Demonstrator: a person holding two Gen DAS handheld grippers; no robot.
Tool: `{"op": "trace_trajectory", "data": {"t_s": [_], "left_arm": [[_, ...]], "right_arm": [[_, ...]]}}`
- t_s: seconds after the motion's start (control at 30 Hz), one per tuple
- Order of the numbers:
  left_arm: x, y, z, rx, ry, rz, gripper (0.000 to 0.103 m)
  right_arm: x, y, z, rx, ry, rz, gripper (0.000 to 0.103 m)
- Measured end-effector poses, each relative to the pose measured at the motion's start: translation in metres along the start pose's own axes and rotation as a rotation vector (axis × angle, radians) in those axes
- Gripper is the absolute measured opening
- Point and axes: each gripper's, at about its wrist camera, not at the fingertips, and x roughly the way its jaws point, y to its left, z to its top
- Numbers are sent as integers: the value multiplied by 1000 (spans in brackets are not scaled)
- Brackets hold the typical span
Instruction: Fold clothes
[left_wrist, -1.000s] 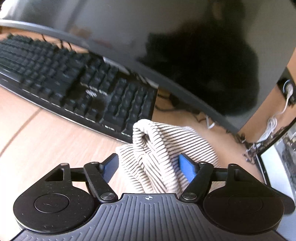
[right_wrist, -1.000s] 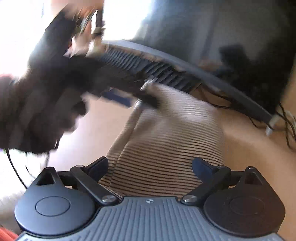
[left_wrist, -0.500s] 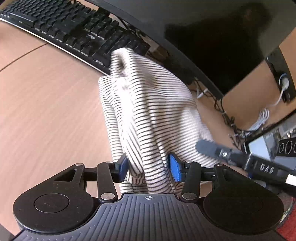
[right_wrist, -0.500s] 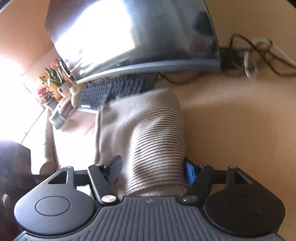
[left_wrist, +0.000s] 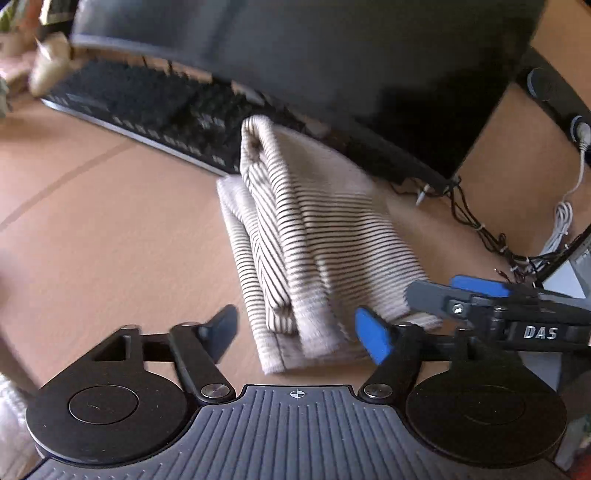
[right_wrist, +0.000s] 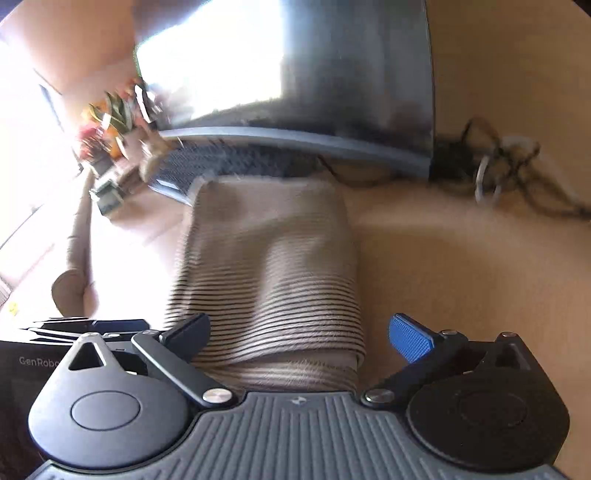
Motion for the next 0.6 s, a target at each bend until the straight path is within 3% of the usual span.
{"op": "trace_trajectory", "data": {"t_s": [0.03,0.17,0.33,0.6], "left_arm": [[-11,-8,-6,7,-27,27,97],[-42,-42,-34,-19,-95,109,103],[-53,-76,-57,2,-145,197,103],[-70,-88,-73,-47,-187,332,103]], "right_arm": [[-12,1,-2,-16,-21,-4,103],[-49,-4,-14,-15,-84,-23,103],[-69,-17,-35,-36,-129,-38,103],[-89,-16,-45,-100,-171,-58,103]]}}
